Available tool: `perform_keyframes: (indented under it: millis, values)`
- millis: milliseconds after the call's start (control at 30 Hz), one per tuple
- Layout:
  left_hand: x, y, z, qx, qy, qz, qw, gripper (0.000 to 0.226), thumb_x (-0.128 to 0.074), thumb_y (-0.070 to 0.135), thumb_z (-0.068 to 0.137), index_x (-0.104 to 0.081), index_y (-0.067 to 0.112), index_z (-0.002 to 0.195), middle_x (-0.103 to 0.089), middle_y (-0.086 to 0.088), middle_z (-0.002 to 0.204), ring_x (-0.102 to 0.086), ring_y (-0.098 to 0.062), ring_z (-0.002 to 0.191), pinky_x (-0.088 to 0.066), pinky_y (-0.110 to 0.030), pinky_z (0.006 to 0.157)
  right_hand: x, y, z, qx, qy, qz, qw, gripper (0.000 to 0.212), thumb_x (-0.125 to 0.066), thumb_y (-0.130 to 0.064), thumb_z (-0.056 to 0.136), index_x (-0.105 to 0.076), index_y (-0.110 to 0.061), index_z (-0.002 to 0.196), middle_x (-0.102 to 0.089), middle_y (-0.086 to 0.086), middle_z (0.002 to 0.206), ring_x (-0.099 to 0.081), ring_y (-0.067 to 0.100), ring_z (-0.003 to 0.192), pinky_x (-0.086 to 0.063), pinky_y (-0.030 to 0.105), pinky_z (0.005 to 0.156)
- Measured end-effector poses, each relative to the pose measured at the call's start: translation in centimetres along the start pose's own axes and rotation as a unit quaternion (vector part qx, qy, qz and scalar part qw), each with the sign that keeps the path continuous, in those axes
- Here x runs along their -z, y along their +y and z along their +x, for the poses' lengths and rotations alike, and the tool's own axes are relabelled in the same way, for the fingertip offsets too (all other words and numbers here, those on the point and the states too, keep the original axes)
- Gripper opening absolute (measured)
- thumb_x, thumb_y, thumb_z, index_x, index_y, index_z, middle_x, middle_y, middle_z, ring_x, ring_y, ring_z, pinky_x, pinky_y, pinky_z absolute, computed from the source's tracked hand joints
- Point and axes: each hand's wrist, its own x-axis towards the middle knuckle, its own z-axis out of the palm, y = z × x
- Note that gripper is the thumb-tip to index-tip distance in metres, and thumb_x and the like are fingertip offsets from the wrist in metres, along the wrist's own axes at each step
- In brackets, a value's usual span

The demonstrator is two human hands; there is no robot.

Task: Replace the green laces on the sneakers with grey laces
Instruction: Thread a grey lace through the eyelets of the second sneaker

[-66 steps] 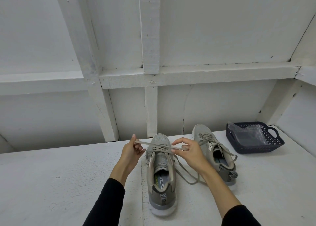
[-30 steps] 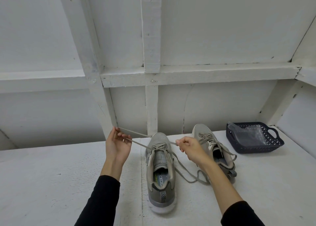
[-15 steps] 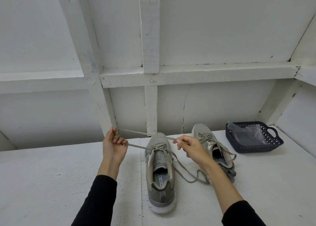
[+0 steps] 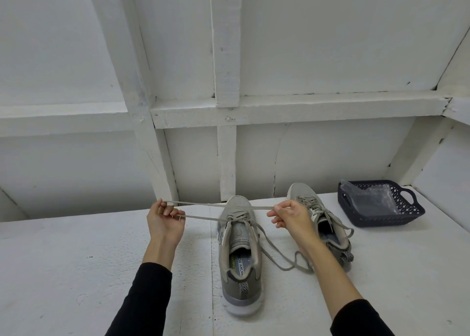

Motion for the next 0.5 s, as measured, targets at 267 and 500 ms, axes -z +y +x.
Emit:
perform_keyframes:
  millis: [267, 500]
  values:
    - [0.0, -0.2, 0.1, -0.009, 0.066, 0.218, 0.974, 0.025, -0.049, 0.022, 0.097, -0.046, 0.017, 0.072, -0.038, 0.005, 0.053, -0.033, -0.011, 0.055, -0.038, -0.025, 0.065, 0.6, 0.5, 0.1, 0.027, 0.076, -0.014, 0.997, 0.015, -0.058, -0.007, 0.095, -0.07, -0.005, 0.087, -0.069, 0.008, 0.076, -0.062, 0.014, 0.066, -0.053, 0.018, 0.06]
    - [1.2, -2.6, -0.6, -0.128, 0.068, 0.754, 0.64, 0.02, -0.049, 0.029, 0.095, -0.058, 0.011, 0.091, -0.06, -0.006, 0.087, -0.053, -0.026, 0.083, -0.04, -0.034, 0.071, -0.6, 0.1, -0.2, 0.066, 0.088, -0.061, 0.992, 0.013, -0.061, -0.005, 0.092, -0.062, -0.008, 0.08, -0.069, 0.008, 0.072, -0.061, 0.015, 0.063, -0.052, 0.018, 0.058]
